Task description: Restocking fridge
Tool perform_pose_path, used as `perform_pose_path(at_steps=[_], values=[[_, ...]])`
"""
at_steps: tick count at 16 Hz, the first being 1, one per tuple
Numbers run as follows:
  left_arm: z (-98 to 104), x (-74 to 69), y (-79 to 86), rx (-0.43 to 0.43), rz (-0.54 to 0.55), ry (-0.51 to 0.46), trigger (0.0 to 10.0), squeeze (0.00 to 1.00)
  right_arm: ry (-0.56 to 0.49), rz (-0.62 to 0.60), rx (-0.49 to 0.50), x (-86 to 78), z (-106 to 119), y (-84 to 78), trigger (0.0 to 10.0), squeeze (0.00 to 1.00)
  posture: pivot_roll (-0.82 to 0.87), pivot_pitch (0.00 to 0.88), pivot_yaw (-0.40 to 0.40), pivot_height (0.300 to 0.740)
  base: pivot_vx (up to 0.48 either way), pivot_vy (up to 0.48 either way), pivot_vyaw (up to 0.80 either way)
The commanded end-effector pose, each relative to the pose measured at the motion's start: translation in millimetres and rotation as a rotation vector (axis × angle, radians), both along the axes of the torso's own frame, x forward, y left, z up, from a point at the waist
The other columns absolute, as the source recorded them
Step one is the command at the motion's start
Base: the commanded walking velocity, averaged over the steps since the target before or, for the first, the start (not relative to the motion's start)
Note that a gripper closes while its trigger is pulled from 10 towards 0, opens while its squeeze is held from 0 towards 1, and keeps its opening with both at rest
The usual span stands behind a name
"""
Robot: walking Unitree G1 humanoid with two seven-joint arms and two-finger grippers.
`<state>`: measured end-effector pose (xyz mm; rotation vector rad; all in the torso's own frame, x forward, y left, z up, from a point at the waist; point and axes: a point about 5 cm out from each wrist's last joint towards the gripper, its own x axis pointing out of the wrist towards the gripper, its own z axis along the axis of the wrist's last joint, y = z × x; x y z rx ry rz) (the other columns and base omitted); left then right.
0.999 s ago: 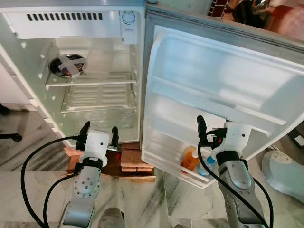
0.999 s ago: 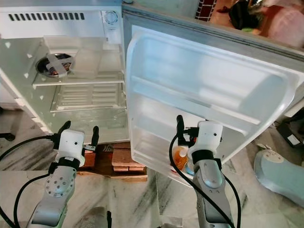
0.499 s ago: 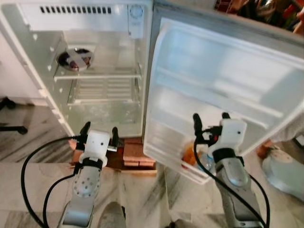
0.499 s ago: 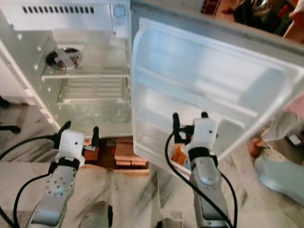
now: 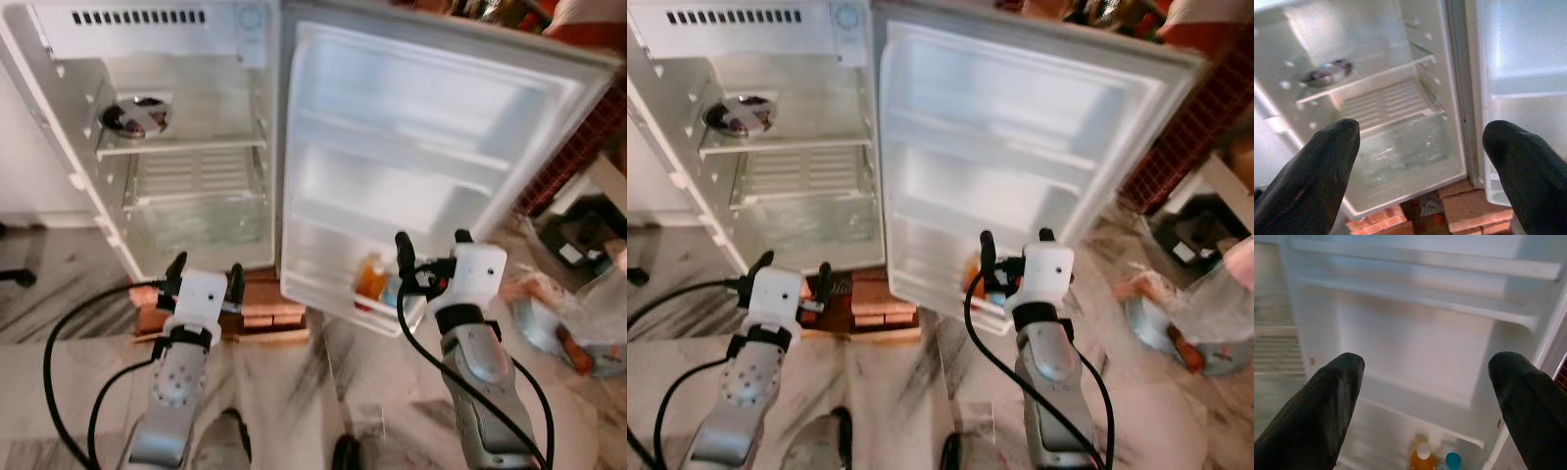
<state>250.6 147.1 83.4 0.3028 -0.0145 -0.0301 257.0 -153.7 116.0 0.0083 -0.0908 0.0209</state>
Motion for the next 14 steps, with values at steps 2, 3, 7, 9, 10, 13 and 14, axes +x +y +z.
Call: perform_pose_path(at_steps=[2, 3, 7, 9, 10, 13, 14], values=[[-4.5, -4.5, 0.3, -0.001, 0.011, 0.022, 10.0, 0.00, -0.004, 0.010, -0.014, 2.6, 1.1, 0.2, 10.0, 0.00, 0.13, 0.091, -0.050, 0.740, 0.000, 0.000, 0.00], [-4.5, -4.4, -0.2, -0.001, 0.009, 0.022, 10.0, 0.00, -0.004, 0.009, -0.016, 3.1, 1.4, -0.2, 10.0, 0.00, 0.13, 0.093, -0.052, 0.740, 0.000, 0.000, 0.00], [-4.1, -3.9, -0.9, 0.003, 0.010, 0.018, 10.0, 0.00, -0.010, 0.008, -0.022, 4.9, 2.0, -1.0, 10.0, 0.00, 0.13, 0.093, -0.052, 0.740, 0.000, 0.000, 0.00], [-3.2, -3.0, -1.4, -0.015, -0.004, 0.011, 10.0, 0.00, -0.012, 0.009, -0.022, 5.8, 2.0, -0.6, 10.0, 0.00, 0.13, 0.089, -0.053, 0.740, 0.000, 0.000, 0.00], [-2.6, -2.4, -1.8, -0.018, -0.015, 0.011, 10.0, 0.00, -0.012, 0.009, -0.022, 6.2, 1.9, -0.6, 10.0, 0.00, 0.13, 0.087, -0.054, 0.740, 0.000, 0.000, 0.00], [-0.7, -0.9, -0.7, -0.038, -0.039, 0.019, 10.0, 0.00, -0.008, -0.009, -0.026, 7.7, 0.1, -4.3, 10.0, 0.00, 0.13, 0.078, -0.054, 0.740, 0.000, 0.000, 0.00], [-0.6, -0.8, -0.6, -0.039, -0.040, 0.019, 10.0, 0.00, -0.007, -0.012, -0.026, 7.5, -0.5, -5.0, 10.0, 0.00, 0.13, 0.078, -0.054, 0.740, 0.000, 0.000, 0.00]])
